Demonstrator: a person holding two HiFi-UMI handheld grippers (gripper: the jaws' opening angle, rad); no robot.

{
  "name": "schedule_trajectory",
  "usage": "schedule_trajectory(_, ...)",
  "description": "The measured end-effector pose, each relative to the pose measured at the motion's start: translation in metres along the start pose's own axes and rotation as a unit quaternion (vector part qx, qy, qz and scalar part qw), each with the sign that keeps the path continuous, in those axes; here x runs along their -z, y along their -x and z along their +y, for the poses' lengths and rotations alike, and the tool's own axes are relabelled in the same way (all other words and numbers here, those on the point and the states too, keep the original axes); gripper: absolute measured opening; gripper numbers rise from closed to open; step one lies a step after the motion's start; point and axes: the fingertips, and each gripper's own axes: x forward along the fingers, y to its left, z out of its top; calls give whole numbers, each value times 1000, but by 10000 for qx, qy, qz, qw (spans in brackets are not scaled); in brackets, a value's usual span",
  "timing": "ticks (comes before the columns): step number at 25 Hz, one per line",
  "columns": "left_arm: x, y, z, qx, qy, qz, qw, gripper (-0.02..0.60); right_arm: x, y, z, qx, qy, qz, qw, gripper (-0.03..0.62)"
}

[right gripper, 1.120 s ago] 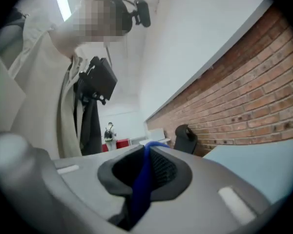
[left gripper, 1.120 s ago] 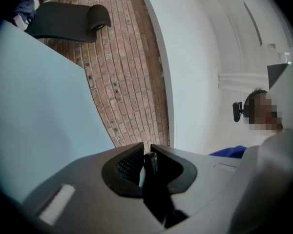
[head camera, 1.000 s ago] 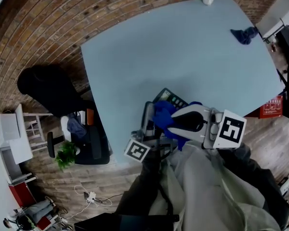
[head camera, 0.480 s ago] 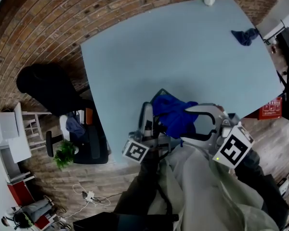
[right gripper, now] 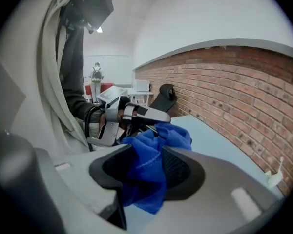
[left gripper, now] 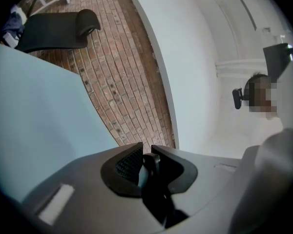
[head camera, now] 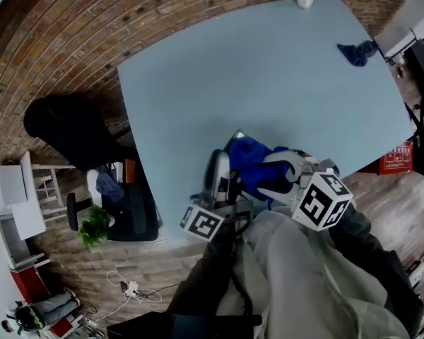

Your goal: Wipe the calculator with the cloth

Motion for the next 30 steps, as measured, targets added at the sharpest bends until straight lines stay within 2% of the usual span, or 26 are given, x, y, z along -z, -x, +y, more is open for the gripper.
schedule_trajectory(2, -1, 1, 1, -88, -88, -18, 9999, 55, 0, -4, 3, 69, -178, 22, 9998, 110)
schedule_trajectory(3, -2, 2, 2, -129, -67, -43, 9999, 55, -3, -5, 5, 89, -316, -9, 9995, 93)
schedule_trajectory(5, -2, 4, 5, -174, 56, -95, 9998, 52, -14, -6, 11, 43, -380, -112, 9992, 83)
schedule_trajectory(9, 3, 2, 3, -79, 226, -51, 9997, 49, -31, -11, 31, -211, 115, -236, 9994, 78)
schedule_trajectory(11, 3, 3, -2, 58, 198, 9, 9998, 51, -23, -6, 9, 144, 41, -184, 9997, 78)
schedule_trajectory(14, 2, 3, -13, 323, 11, 138, 9994, 51, -2, 4, -54, 1132, -496, -189, 9922, 78)
schedule_trajectory(16, 5, 1, -16, 365, 13, 147, 9992, 51, -2, 2, -77, 1361, -716, -389, 9873, 78)
schedule_trajectory(19, 7, -1, -12, 204, 61, 133, 9997, 51, -17, -11, -57, 1038, -436, -391, 9929, 78)
schedule_trajectory(23, 9, 3, -2, 62, 185, 187, 9996, 49, -43, -17, 6, 14, -128, -482, 9988, 78)
schedule_trajectory(25, 11, 3, -1, 86, 269, 199, 9994, 49, -46, -14, 21, -299, -16, -489, 9984, 78)
schedule_trajectory(27, 13, 1, -6, 156, 248, 252, 9993, 49, -39, -12, 12, -152, 70, -403, 9990, 77)
schedule_trajectory(30, 16, -2, -12, 198, 171, 335, 9991, 51, -14, -10, -34, 760, -68, -225, 9968, 75)
